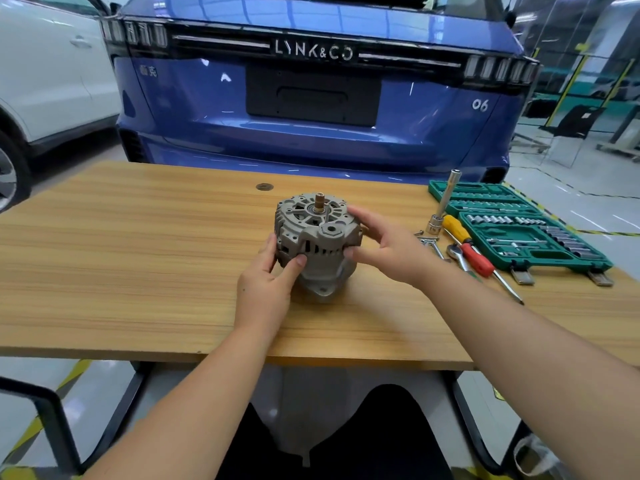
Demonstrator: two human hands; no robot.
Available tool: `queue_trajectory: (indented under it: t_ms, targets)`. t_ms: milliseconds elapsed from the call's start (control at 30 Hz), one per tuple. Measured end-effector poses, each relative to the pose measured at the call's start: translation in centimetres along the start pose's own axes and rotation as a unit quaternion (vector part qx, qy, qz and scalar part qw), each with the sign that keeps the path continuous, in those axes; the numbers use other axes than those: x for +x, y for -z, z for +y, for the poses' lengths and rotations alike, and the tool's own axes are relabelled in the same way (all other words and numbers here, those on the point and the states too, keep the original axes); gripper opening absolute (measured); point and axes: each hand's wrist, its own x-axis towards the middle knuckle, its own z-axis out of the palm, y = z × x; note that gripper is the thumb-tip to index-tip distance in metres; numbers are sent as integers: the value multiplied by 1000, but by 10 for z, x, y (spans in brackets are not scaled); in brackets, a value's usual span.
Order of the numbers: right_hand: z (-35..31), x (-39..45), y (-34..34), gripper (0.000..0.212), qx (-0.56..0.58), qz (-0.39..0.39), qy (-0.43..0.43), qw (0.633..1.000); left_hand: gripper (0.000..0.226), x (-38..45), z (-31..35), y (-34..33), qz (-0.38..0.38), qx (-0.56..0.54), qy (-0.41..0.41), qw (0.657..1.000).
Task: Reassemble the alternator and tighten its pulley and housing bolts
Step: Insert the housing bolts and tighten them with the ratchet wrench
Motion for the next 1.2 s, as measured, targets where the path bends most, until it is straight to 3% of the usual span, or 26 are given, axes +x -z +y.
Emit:
queue_trajectory:
  t_ms: [133, 267, 433, 567, 733, 800, 900, 1000, 1200]
  targets:
    - [8, -1, 2, 76, 66, -20, -27, 997, 78, 9, 2, 13, -45, 7, -6, 999]
    - [17, -1, 4, 81, 68, -12, -28, 997, 48, 17, 3, 23, -64, 30, 1, 997]
    - [25, -2, -6, 71, -23, 68, -22, 997, 38, 30, -1, 29, -46, 26, 16, 998]
    - [31, 3, -9, 83, -94, 160, 20, 982, 27, 35, -2, 24, 24, 9, 43, 999]
    - [20, 22, 1, 80, 138, 156, -110, 972, 22, 35, 14, 13, 70, -70, 113, 989]
    - [15, 30, -3, 76, 212, 109, -168, 957, 25, 27, 27, 6, 80, -79, 124, 986]
    - [11, 32, -21, 73, 294, 37, -241, 924, 34, 9, 43, -2, 16, -101, 104, 989]
    - [10, 27, -32, 60, 330, 70, -248, 908, 45, 4, 55, -5, -47, -110, 112, 987]
    - [11, 9, -39, 54, 371, 47, -247, 894, 35, 32, 66, -10, 17, -126, 202, 971]
